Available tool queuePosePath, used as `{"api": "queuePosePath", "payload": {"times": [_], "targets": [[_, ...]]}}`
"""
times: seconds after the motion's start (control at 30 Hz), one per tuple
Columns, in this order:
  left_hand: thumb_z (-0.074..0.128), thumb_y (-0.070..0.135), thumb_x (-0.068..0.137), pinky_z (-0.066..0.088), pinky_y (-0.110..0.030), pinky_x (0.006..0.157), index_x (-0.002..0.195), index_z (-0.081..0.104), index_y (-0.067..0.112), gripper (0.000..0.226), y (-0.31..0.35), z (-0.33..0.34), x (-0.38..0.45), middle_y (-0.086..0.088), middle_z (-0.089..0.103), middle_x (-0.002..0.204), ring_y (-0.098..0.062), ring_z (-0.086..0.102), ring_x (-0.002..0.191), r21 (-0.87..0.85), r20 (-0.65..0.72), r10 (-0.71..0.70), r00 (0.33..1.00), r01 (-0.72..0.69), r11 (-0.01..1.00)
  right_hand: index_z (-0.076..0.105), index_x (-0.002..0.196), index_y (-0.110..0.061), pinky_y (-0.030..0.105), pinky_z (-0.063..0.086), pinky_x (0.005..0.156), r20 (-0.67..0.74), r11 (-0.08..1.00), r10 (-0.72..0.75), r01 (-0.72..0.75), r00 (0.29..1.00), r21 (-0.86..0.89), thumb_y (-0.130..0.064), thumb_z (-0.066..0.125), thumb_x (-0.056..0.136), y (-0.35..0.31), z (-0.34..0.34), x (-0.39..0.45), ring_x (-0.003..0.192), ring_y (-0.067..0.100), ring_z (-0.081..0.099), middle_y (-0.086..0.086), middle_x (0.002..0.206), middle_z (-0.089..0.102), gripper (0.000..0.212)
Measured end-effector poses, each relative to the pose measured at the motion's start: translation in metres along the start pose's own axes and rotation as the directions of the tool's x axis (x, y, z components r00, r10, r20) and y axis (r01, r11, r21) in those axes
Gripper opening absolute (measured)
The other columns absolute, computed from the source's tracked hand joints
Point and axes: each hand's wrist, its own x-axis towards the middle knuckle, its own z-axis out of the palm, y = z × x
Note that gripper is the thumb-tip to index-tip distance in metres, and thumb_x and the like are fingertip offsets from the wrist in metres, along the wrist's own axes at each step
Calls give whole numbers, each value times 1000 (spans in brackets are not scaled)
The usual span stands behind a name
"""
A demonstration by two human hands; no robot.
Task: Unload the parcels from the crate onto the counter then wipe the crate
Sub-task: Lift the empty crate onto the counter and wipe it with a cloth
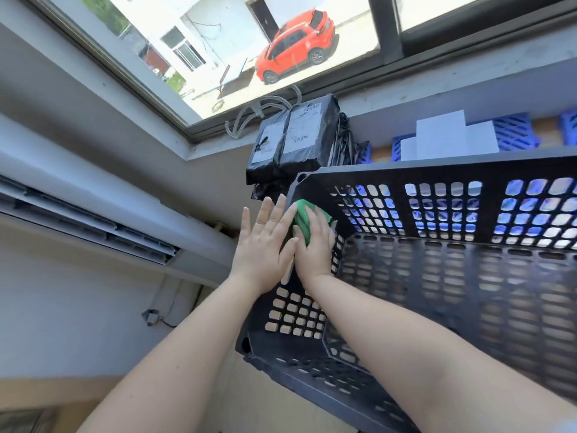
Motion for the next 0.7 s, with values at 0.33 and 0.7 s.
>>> {"api": "queuePosePath", "payload": {"times": [0.33, 0.7], "targets": [[52, 21, 93, 42, -39, 109, 127, 64, 6, 39, -4, 7, -22, -11, 61, 135, -27, 48, 135, -152, -230, 182, 956, -220, 964, 31, 147, -50, 36, 22, 111, 52, 991, 49, -42, 997, -130, -36, 42, 103, 6, -4, 7, 131, 28, 24, 10, 146, 28, 47], [43, 36, 89, 5, -41, 124, 153, 33, 13, 69, -2, 4, -15, -7, 17, 163, -19, 1, 153, -225, 46, 141, 989, -127, 966, 37, 145, -48, 25, 28, 96, -84, 983, 175, -179, 981, -39, -37, 41, 104, 35, 3, 29, 112, 26, 39, 1, 111, 34, 43]]}}
